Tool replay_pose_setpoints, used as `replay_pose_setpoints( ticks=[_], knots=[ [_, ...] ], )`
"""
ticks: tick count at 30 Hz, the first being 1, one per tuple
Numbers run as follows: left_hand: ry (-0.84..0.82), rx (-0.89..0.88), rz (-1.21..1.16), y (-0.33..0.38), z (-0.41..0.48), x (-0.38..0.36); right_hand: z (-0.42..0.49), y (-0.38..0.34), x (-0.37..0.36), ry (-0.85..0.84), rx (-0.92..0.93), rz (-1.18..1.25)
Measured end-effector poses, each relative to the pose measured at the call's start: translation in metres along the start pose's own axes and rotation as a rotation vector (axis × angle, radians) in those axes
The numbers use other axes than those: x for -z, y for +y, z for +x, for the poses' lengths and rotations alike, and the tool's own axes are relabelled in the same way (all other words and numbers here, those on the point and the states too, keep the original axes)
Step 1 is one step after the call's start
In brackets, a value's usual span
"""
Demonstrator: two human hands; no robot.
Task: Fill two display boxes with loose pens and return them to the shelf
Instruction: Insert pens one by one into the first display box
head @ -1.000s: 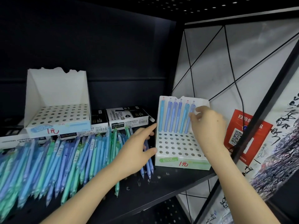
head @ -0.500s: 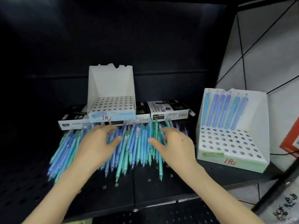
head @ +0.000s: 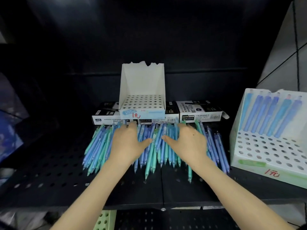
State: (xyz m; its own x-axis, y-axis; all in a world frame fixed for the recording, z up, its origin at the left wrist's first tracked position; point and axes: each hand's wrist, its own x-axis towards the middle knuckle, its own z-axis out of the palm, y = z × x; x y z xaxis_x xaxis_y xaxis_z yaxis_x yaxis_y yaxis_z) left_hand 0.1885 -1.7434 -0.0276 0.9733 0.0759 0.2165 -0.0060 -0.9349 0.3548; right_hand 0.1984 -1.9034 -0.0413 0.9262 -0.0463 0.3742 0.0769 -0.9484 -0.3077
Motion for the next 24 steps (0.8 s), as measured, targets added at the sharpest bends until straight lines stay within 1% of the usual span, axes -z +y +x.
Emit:
replay_pose_setpoints(
  ticks=[3, 9, 13, 16, 20, 22, 24],
  knots=[
    [-0.054, 0.028, -0.147, 0.002, 0.004, 0.000, 0.000, 0.001, -0.002, -0.020, -0.031, 0.118],
    [-0.066, 0.066, -0.235, 0.008, 0.008, -0.002, 0.000, 0.001, -0.002, -0.048, -0.064, 0.306],
    [-0.080, 0.076, -0.340, 0.005, 0.013, 0.000, 0.003, 0.005, 0.002, -0.111, -0.162, 0.494],
    [-0.090, 0.078, -0.424, 0.000, 0.015, 0.002, 0.005, 0.009, 0.007, -0.122, -0.247, 0.639],
    [-0.104, 0.136, -0.670, -0.004, 0.015, 0.013, 0.004, 0.014, 0.017, -0.128, -0.332, 0.915],
    [-0.146, 0.195, -0.849, -0.004, 0.016, 0.019, 0.000, 0.017, 0.027, -0.127, -0.333, 1.034],
    [-0.180, 0.206, -0.996, 0.003, 0.017, 0.025, -0.007, 0.023, 0.039, -0.114, -0.319, 1.097]
  ],
)
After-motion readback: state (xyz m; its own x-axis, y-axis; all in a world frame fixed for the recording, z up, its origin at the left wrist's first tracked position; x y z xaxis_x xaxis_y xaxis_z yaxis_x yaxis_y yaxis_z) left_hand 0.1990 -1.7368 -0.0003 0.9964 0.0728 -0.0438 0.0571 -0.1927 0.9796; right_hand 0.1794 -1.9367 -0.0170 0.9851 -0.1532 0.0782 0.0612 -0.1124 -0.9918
